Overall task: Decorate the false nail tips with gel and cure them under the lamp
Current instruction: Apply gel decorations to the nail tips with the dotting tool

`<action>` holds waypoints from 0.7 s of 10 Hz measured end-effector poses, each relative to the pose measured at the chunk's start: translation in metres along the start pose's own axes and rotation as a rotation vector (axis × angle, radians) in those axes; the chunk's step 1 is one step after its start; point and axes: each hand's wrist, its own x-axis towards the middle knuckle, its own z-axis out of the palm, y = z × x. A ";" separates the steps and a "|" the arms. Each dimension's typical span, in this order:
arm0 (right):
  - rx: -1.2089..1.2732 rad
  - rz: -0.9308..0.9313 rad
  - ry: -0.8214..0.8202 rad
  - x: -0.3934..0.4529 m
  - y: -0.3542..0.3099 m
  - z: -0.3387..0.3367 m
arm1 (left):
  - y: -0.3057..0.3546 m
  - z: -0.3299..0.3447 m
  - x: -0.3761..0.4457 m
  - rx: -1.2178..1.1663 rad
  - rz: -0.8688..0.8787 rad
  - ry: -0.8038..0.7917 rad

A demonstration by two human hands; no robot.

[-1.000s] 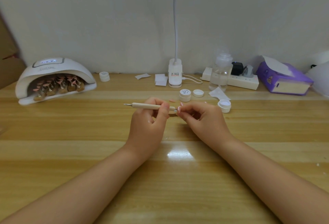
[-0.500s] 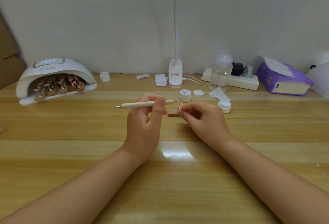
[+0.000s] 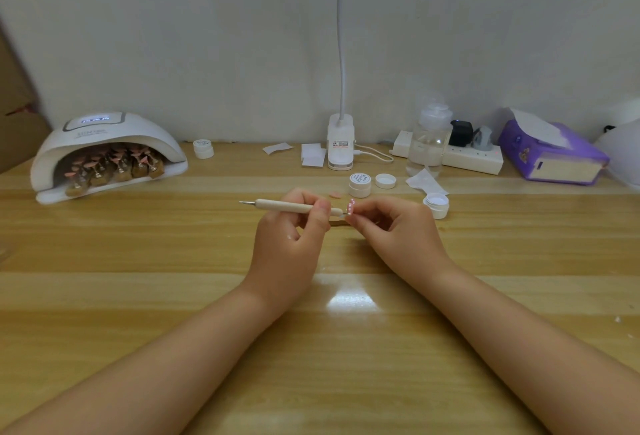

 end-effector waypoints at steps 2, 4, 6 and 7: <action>-0.012 -0.011 -0.005 0.000 0.000 0.000 | 0.000 0.000 0.000 0.002 -0.001 0.007; -0.025 -0.029 -0.009 0.000 0.000 -0.001 | 0.000 0.000 0.000 0.010 -0.008 0.002; -0.022 -0.030 -0.010 0.000 0.000 -0.001 | -0.001 0.000 0.000 0.021 -0.007 0.005; -0.024 -0.033 -0.014 -0.001 0.000 0.000 | -0.001 0.000 0.000 0.029 -0.007 0.002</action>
